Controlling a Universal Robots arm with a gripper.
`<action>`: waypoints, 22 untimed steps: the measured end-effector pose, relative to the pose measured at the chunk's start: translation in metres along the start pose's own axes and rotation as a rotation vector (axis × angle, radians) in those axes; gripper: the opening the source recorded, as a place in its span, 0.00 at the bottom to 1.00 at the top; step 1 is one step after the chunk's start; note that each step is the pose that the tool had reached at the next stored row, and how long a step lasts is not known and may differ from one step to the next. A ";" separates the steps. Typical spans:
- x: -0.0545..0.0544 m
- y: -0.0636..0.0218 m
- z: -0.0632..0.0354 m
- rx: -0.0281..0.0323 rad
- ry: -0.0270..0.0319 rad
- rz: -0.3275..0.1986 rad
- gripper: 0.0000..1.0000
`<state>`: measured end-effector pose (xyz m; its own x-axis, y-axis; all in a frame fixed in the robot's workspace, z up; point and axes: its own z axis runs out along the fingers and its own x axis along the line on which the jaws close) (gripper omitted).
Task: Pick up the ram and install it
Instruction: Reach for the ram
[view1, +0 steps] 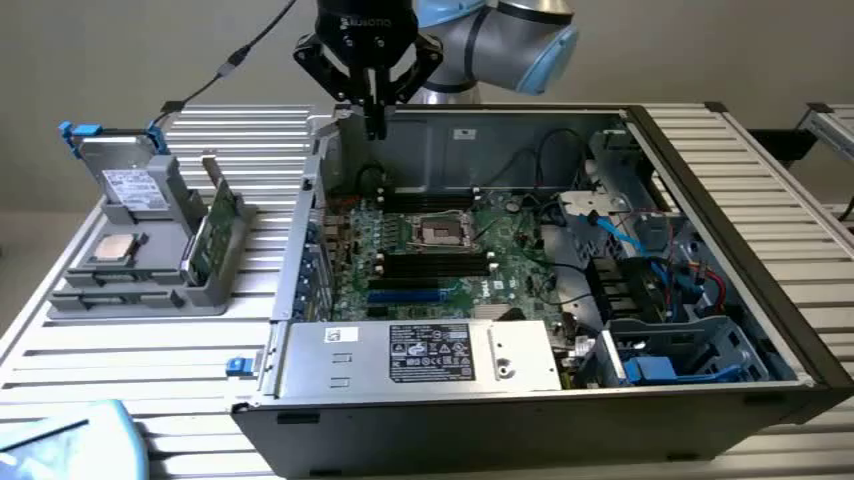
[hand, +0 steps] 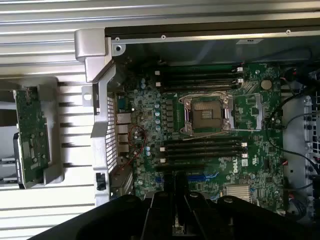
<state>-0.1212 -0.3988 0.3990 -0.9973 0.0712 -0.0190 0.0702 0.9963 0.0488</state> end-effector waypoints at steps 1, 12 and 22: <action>0.000 0.0000 -0.0001 0.0001 0.0000 0.000 0.16; 0.000 0.0001 -0.0014 0.0001 0.0000 0.000 0.16; 0.034 -0.0023 -0.0021 0.0001 0.0176 0.001 0.16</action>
<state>-0.1552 -0.3988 0.4003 -0.9975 0.0713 -0.0014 0.0712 0.9963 0.0487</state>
